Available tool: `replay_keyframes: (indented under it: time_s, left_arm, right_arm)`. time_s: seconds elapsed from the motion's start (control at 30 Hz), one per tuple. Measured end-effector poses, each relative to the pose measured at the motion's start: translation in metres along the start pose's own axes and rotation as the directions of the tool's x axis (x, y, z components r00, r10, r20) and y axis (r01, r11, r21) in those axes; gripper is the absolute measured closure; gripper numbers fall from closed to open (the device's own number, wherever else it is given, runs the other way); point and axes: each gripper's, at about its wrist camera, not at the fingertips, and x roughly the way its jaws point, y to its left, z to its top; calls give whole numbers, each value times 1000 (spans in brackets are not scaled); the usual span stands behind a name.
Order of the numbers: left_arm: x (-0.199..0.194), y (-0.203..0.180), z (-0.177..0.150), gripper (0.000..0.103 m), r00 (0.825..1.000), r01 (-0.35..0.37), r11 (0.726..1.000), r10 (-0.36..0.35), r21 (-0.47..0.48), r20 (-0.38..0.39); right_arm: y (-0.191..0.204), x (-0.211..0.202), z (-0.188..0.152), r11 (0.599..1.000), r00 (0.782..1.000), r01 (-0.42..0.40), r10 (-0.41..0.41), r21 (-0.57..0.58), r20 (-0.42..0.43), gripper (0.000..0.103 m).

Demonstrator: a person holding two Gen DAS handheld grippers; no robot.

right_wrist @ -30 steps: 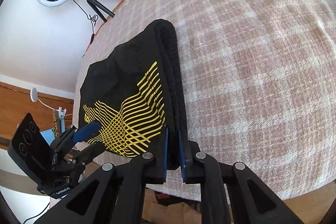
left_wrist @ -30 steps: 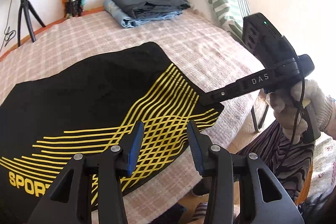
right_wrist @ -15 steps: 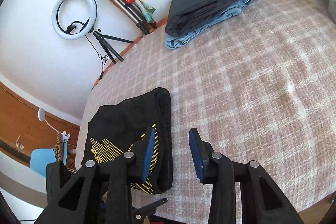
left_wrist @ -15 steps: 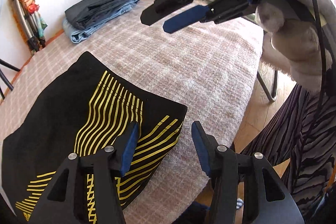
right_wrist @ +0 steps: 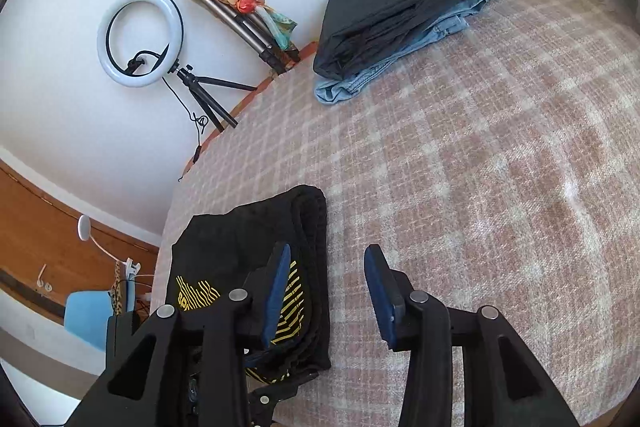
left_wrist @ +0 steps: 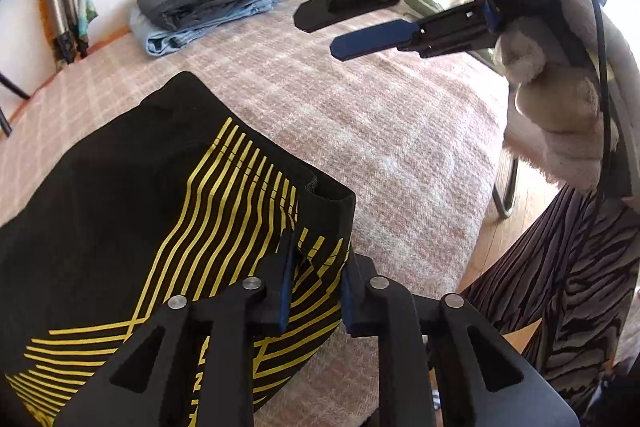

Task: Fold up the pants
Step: 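Grasp the folded shorts' edge with the left tool and lift it toward the right tool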

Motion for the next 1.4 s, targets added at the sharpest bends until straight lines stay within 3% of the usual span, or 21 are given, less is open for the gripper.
replay_keyframes:
  time_s: [0.13, 0.37, 0.57, 0.73, 0.93, 1.03, 1.1, 1.2, 1.3, 1.4]
  left_arm:
    - [-14, 12, -2, 94, 998, 40, 994, -34, -99, 59]
    - [-41, 18, 0, 95, 989, 88, 983, -67, -159, 134]
    - [-52, 22, 0, 95, 981, 127, 975, -96, -183, 168]
    - [-56, 21, 1, 95, 979, 129, 975, -96, -178, 181]
    - [-63, 24, 3, 95, 976, 138, 973, -101, -185, 194]
    - [-64, 22, 3, 95, 976, 131, 975, -95, -180, 197]
    - [-64, 22, 0, 95, 976, 133, 973, -96, -186, 197]
    - [-65, 21, -4, 95, 973, 143, 968, -99, -206, 210]
    - [-68, 19, -5, 95, 967, 152, 965, -99, -216, 237]
    - [-78, 20, -4, 95, 959, 155, 963, -93, -220, 269]
  right_arm:
    - [3, 19, 9, 1000, 998, -8, 8, -8, -55, 52]
    - [1, 56, 25, 997, 989, -67, 73, 47, -126, 40]
    - [0, 84, 26, 986, 973, -119, 140, 118, -186, 39]
    - [3, 95, 23, 984, 965, -124, 150, 129, -215, 38]
    - [-4, 105, 20, 954, 944, -196, 247, 227, -221, 39]
    - [-2, 112, 18, 941, 932, -224, 282, 253, -225, 58]
    - [3, 111, 19, 945, 938, -221, 273, 240, -212, 78]
    - [21, 97, 24, 957, 953, -229, 258, 180, -159, 85]
    - [38, 80, 27, 951, 953, -270, 286, 149, -103, 87]
    - [58, 71, 30, 969, 967, -233, 240, 80, -85, 87]
